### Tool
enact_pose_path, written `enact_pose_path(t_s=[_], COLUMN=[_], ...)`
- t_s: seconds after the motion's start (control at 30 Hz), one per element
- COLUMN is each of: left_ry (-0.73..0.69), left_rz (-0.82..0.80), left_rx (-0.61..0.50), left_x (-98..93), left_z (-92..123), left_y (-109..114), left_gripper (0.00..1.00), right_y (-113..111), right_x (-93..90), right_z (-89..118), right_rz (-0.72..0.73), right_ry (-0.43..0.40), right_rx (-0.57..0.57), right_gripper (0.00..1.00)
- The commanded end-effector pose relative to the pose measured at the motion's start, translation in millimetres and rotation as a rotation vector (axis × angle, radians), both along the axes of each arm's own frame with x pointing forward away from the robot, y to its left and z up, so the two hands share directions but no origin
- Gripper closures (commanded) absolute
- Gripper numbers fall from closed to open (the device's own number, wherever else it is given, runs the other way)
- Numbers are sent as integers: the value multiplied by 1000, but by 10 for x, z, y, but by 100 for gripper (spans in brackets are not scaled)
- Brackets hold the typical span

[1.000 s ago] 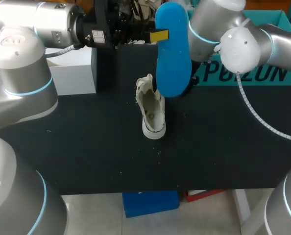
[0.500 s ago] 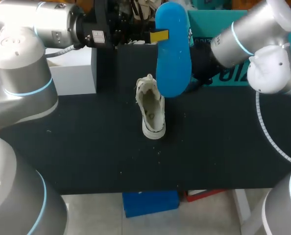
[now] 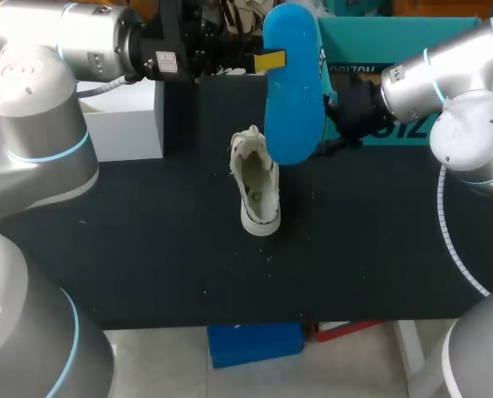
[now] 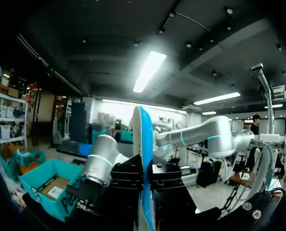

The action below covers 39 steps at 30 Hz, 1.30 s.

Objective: Take the shoe out of the shoebox, open the shoe tongue, remove and reinsert the insole, then place the shoe into the shoebox

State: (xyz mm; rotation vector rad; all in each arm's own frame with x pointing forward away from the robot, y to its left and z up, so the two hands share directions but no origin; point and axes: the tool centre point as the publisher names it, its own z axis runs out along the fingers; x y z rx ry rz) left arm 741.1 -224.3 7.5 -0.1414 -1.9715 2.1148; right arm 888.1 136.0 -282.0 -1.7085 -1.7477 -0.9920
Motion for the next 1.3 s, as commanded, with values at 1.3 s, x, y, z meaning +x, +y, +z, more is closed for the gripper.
enact_pose_path(t_s=[1.3], left_ry=[-979], left_rz=[253], left_rx=[248], left_x=[-96], left_z=[-296], left_y=[-56], left_gripper=[100], right_y=[-76], right_x=[6], right_z=[113], right_rz=[-6], right_ry=[15], right_rx=[471], right_gripper=[0])
